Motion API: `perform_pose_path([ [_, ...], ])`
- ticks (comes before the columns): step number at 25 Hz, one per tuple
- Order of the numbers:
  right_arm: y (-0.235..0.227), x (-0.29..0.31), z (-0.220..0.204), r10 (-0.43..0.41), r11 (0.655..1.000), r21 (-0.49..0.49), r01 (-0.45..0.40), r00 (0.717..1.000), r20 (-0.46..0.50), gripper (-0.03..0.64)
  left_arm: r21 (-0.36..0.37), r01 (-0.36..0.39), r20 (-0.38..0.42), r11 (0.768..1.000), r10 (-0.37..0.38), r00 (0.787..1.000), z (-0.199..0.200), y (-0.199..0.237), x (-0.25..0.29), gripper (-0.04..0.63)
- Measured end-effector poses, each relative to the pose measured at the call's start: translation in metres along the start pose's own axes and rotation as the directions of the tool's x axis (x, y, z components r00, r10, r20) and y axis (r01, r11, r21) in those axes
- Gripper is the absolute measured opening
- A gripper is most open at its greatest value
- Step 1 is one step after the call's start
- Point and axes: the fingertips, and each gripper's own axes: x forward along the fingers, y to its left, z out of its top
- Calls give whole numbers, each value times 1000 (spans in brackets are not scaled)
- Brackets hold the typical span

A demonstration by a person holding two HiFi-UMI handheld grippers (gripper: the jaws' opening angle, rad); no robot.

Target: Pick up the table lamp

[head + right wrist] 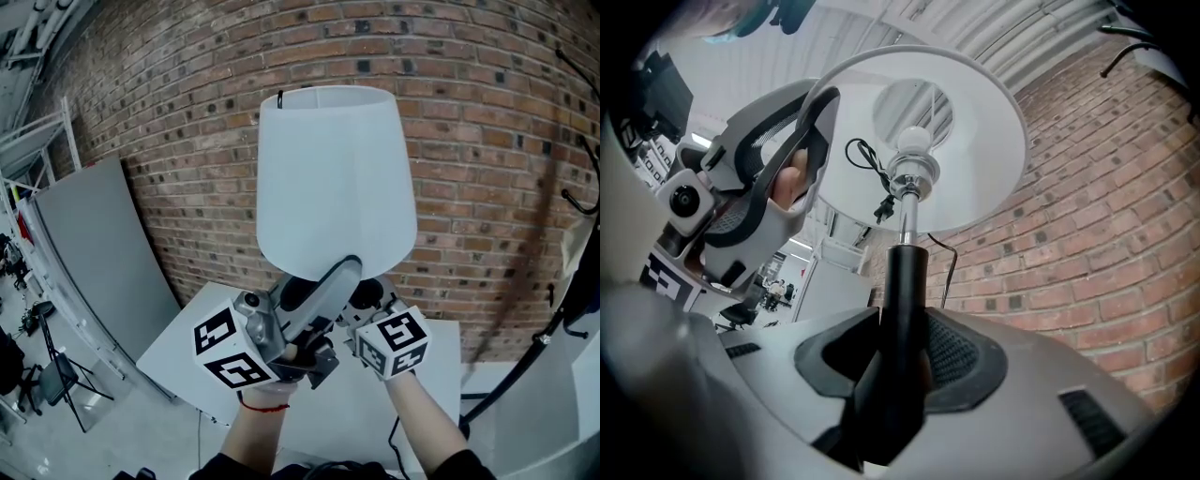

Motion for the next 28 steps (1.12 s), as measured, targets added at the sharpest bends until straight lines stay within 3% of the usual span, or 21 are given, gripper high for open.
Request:
perform_pose_path([
  [28,13,-6,27,47,999,13,-47,999,19,150,79,-37,5,996,37,999,19,-17,13,18],
])
